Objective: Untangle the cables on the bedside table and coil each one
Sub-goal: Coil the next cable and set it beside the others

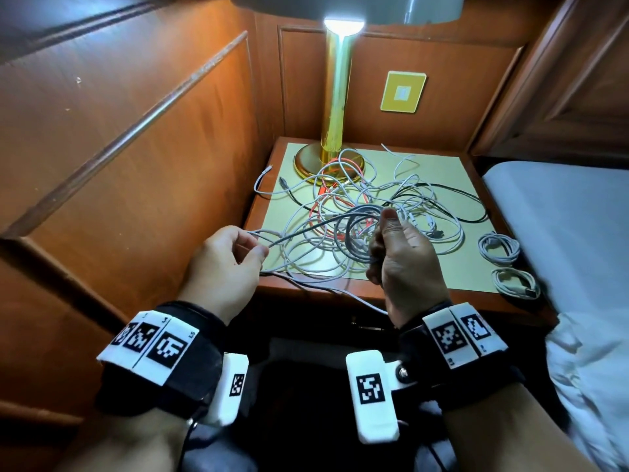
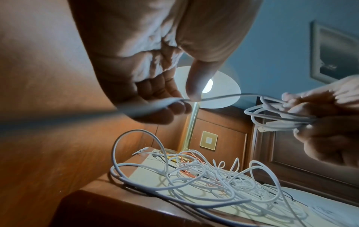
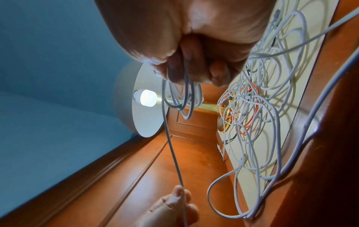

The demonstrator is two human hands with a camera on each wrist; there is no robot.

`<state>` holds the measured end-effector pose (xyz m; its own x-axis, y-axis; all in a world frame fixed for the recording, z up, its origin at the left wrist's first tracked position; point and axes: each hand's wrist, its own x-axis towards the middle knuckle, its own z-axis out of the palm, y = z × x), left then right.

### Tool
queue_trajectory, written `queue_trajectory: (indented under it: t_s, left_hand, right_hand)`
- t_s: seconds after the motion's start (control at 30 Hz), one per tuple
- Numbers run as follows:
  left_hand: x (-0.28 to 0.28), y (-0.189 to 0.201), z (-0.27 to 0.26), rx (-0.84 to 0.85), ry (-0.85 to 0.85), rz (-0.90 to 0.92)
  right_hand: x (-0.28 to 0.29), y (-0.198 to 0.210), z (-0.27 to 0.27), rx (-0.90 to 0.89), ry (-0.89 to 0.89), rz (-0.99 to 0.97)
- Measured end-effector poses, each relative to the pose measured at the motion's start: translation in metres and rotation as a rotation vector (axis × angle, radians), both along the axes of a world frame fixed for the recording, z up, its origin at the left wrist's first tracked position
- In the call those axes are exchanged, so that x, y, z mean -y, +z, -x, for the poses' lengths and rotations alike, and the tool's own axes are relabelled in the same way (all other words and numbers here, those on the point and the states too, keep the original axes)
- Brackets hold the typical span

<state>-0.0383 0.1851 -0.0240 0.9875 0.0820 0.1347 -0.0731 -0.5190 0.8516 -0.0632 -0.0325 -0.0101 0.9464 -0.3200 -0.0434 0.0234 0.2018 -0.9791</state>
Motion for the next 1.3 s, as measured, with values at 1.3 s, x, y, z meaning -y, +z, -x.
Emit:
queue_trajectory:
  t_s: [1.3]
  left_hand:
    - [0.025,0.012,0.015,-0.103,-0.426,0.249]
  right_hand:
    - [-0.012,0.013,0.018,-0.136,0.576,0.007]
